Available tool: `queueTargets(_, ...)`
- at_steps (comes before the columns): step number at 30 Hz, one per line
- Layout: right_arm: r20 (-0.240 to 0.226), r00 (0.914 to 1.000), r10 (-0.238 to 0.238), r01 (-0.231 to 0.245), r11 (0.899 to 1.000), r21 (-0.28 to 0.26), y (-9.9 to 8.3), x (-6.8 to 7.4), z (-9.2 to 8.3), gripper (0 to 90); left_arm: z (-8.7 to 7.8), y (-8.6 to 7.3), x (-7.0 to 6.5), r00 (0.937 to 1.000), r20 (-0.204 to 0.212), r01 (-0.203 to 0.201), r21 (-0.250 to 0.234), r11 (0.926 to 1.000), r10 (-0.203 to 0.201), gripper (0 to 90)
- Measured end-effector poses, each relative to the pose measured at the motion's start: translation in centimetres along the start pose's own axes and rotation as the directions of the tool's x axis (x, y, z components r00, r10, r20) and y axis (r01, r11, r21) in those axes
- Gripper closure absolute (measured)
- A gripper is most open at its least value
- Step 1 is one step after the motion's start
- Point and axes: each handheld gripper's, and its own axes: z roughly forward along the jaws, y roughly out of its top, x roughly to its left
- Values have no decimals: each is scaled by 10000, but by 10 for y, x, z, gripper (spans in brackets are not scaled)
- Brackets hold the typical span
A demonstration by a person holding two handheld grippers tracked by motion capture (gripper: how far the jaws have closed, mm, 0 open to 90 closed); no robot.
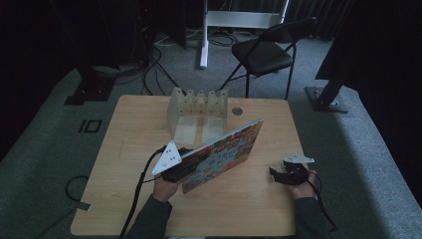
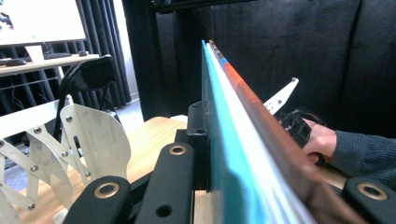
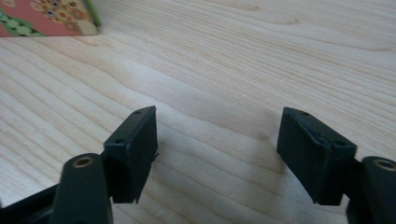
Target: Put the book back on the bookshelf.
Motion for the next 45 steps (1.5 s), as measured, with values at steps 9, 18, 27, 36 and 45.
queueTargets(9,-70,9995,292,-292,9996,-21,-1,-4,2,225,-9,0,-2,9996,-245,110,34,9999,-109,806)
queueTargets(18,-23,9994,340,-340,9994,17,-1,-4,2,200,-19,-1,-3,9986,-495,170,21,9999,-169,806)
queueTargets(27,-47,9995,317,-317,9995,51,-1,-5,2,189,-27,-2,-5,9971,-752,104,15,9999,-103,805)
queueTargets(36,-49,9995,321,-320,9995,52,-1,-5,2,188,-32,-3,-7,9951,-985,75,12,10000,-74,805)
queueTargets(45,-48,9995,317,-317,9995,50,-1,-5,2,189,-39,-3,-6,9925,-1220,69,70,10000,-60,805)
